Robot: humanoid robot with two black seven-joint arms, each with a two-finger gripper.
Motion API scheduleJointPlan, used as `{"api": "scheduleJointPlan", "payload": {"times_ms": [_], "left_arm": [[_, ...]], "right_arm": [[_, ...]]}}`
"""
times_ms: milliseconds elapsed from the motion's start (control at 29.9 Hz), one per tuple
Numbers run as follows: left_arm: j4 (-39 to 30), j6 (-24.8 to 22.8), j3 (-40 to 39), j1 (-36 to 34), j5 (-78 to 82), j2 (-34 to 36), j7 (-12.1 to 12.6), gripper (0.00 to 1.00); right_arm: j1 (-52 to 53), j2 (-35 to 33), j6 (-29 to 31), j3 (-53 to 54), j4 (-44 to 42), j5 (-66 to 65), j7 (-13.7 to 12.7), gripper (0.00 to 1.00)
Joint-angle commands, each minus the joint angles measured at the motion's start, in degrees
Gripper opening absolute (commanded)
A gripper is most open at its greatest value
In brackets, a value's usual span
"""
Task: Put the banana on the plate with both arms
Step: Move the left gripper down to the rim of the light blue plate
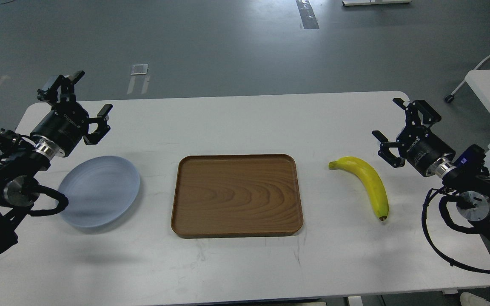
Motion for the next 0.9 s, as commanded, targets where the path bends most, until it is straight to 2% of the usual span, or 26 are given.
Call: {"api": "scheduleJointPlan", "payload": {"times_ms": [0,334,535,635,702,869], "left_arm": [[0.1,0.0,0.0,0.1,0.0,-0.1,-0.2,1.00],[0.9,0.0,0.9,-0.1,0.6,1.1,0.2,1.00],[1.6,0.0,1.0,-0.9,2.0,4.1,0.2,1.00],[0.0,0.0,1.1,-3.2,12.5,5.7,-0.6,1.00],[-2.7,0.0,1.0,-4.6,22.9,8.6,-2.2,1.00],[-11.9,0.0,1.0,-6.5,47.3,15.7,-2.2,1.00]], "right_arm": [[0.6,0.1,0.0,0.0,-0.7,0.0,0.0,0.99],[0.9,1.0,0.0,-0.2,-1.3,0.0,0.0,1.00],[1.0,0.5,0.0,-0.4,-1.2,-0.1,0.0,1.00],[1.0,0.2,0.0,-0.6,-1.1,-0.2,0.0,1.00],[1.0,0.2,0.0,-0.7,-1.0,-0.2,0.0,1.00],[1.0,0.2,0.0,-0.8,-1.0,-0.3,0.0,1.00]]}}
